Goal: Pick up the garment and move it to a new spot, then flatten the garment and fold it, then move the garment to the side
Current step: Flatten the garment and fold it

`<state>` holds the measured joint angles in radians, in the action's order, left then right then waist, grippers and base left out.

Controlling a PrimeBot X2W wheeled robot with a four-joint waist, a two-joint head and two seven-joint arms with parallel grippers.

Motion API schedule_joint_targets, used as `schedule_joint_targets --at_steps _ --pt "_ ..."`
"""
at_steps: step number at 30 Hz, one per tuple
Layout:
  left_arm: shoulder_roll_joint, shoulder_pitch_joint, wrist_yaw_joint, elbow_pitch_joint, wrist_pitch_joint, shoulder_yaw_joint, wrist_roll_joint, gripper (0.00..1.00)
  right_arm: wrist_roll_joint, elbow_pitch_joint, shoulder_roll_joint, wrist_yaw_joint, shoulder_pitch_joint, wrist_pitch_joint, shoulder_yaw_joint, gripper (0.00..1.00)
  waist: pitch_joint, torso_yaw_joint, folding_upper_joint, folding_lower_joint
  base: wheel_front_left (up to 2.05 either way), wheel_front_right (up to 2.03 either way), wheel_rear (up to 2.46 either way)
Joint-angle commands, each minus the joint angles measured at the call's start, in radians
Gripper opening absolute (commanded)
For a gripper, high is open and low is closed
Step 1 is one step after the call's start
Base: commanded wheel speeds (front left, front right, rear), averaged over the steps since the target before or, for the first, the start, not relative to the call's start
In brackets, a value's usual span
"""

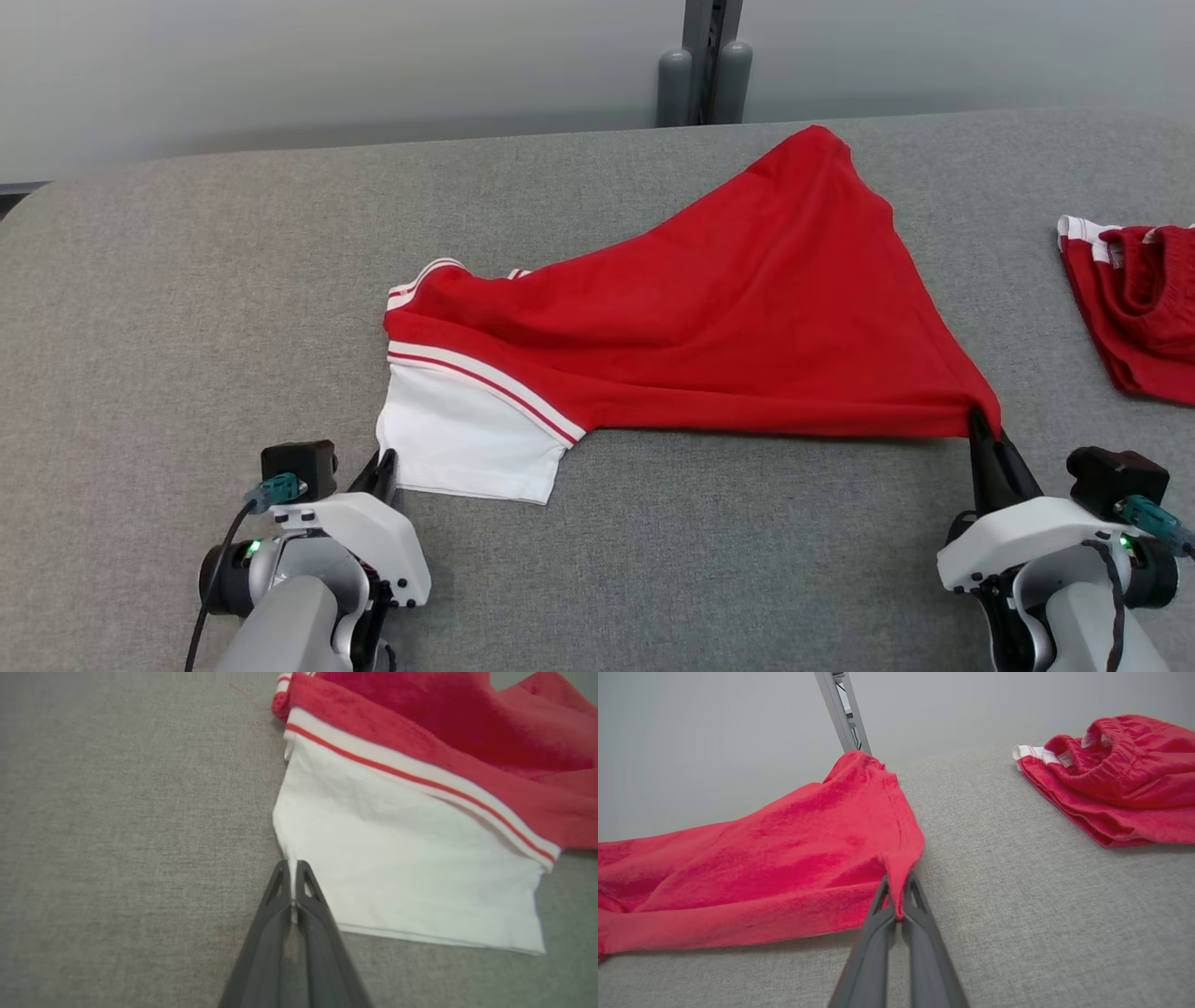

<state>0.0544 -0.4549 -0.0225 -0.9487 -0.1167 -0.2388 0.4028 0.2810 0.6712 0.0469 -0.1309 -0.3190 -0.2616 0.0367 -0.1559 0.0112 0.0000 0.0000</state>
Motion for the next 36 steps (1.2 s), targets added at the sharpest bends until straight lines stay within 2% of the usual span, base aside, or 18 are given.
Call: schedule_joint_targets --at_steps 1,3,8,15,22,29,30,34,36 --pt "0.002 -0.014 -0.003 0.003 -0.017 0.002 0.006 0.0 0.004 -0.009 0.008 0.0 -0.001 -0.005 0.006 0.0 0.003 -0.002 0.0 0.0 0.0 0.0 0.0" --pt "0.003 -0.015 -0.003 0.017 -0.057 0.015 0.024 0.0 0.018 -0.016 0.007 0.0 0.007 -0.005 0.009 0.0 0.009 -0.005 0.0 0.0 0.0 0.0 0.0" --pt "-0.001 0.004 -0.037 0.097 -0.115 0.05 0.102 0.0 0.102 -0.04 0.008 0.0 0.016 -0.005 -0.001 0.0 0.035 -0.015 0.0 0.0 0.0 0.0 0.0" --pt "-0.002 0.055 -0.052 0.32 -0.142 0.054 0.151 0.0 0.176 -0.166 0.008 0.0 0.042 -0.005 0.006 0.0 0.086 -0.028 0.0 0.0 0.0 0.0 0.0" --pt "0.018 0.127 -0.026 0.651 -0.135 0.055 0.141 0.0 0.223 -0.397 0.008 0.0 0.095 0.0 0.01 0.0 0.14 -0.027 0.0 0.0 0.0 0.0 0.0" --pt "0.053 0.187 0.018 1.021 -0.078 0.07 0.14 0.0 0.248 -0.686 0.007 0.0 0.154 0.082 0.058 0.0 0.165 -0.012 0.0 0.0 0.0 0.0 0.0" --pt "0.053 0.187 0.018 1.021 -0.078 0.07 0.14 0.0 0.248 -0.686 0.007 0.0 0.154 0.082 0.058 0.0 0.165 -0.012 0.0 0.0 0.0 0.0 0.0" --pt "0.084 0.197 0.047 1.235 -0.032 0.082 0.121 0.0 0.278 -0.855 0.007 0.0 0.196 0.15 0.096 0.0 0.157 0.001 0.0 0.0 0.0 0.0 0.0" --pt "0.088 0.195 0.052 1.268 -0.022 0.082 0.12 0.0 0.271 -0.881 0.007 0.0 0.203 0.16 0.105 0.0 0.154 0.003 0.0 0.0 0.0 0.0 0.0"
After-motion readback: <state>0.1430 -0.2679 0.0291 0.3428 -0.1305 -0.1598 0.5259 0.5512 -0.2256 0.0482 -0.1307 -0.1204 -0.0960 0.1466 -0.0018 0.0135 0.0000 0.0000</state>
